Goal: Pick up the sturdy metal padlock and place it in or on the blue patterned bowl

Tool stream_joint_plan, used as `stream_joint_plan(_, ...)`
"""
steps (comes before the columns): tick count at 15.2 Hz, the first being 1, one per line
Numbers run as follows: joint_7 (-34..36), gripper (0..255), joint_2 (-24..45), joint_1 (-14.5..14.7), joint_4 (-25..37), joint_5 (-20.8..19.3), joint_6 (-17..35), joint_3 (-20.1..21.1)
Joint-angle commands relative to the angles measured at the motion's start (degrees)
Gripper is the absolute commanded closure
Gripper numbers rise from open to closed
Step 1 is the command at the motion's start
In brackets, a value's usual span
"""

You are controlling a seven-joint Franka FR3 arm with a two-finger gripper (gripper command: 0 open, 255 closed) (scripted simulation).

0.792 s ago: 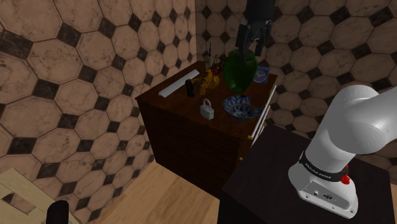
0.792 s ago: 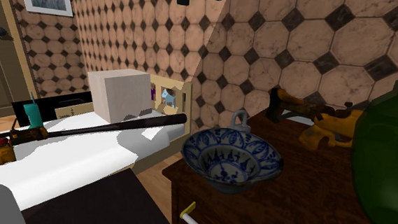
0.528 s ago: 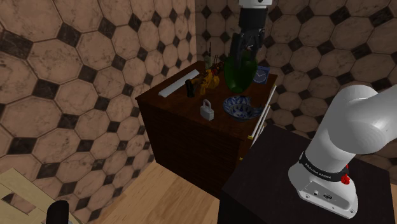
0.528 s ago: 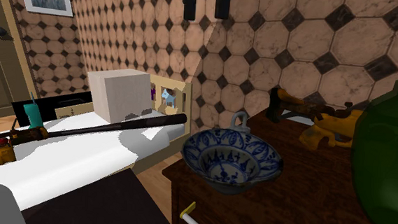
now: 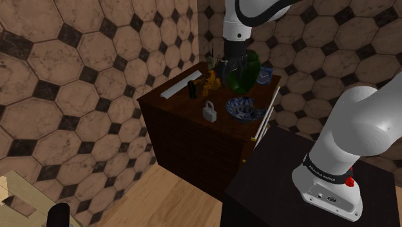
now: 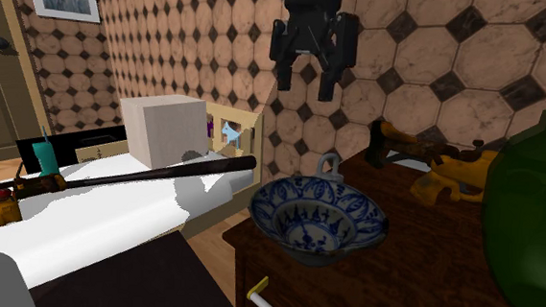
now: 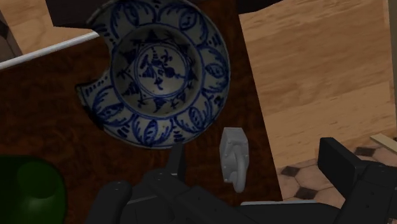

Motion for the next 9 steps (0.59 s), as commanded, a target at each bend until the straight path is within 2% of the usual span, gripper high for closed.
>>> stream_joint_plan(1,0.18,0,3.23,0.16,-1.07,-0.02,4.42,0.47)
stream_joint_plan(9,0.25,0,19.42,-0.03,0.05,-1.32,19.52,1.31)
